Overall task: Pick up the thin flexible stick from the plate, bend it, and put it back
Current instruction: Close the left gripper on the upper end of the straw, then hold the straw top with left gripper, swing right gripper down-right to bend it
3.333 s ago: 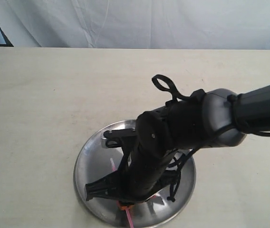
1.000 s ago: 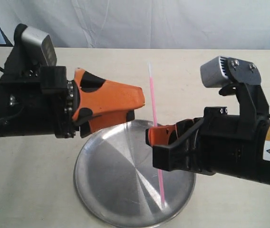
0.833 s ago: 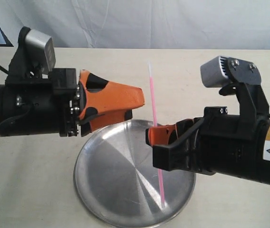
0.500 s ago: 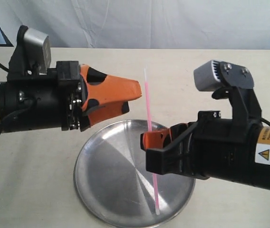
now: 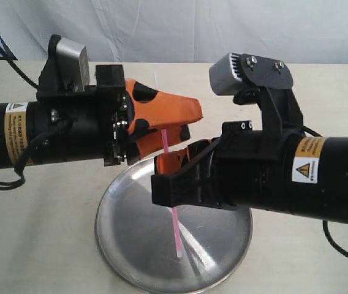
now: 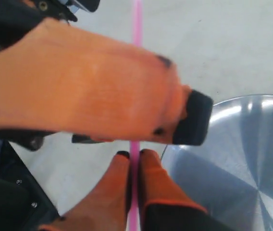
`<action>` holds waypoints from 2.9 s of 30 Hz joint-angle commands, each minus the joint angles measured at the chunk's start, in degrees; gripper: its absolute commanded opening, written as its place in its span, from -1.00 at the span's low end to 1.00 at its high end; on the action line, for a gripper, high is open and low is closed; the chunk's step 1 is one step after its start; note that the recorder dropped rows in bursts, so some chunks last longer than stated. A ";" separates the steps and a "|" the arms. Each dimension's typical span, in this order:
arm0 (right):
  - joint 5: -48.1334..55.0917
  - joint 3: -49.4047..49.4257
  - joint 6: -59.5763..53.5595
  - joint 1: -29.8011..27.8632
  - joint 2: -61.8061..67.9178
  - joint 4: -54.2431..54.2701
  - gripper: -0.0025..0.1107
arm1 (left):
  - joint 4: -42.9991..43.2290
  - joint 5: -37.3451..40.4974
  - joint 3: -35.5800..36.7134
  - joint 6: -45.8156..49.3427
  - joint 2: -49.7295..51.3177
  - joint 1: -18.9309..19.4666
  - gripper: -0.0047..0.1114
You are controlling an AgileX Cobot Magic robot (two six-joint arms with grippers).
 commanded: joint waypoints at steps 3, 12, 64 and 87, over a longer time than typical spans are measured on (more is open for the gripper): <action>1.20 -0.48 -0.48 0.04 -0.87 -0.19 -0.97 | 1.23 -1.42 -3.13 5.63 0.96 -0.46 -0.92; 1.89 -0.48 -0.49 -0.06 -1.52 -0.62 -0.97 | 1.98 -2.60 -3.63 8.29 0.96 -0.46 -0.92; 7.96 -0.73 -1.22 -0.06 -3.86 -6.40 -0.97 | -1.84 -13.05 -3.63 11.10 0.85 -0.46 -0.92; 3.82 -0.73 -5.70 1.87 -6.61 -5.91 -0.97 | 7.02 -10.00 -3.63 9.21 -0.08 -0.46 -0.92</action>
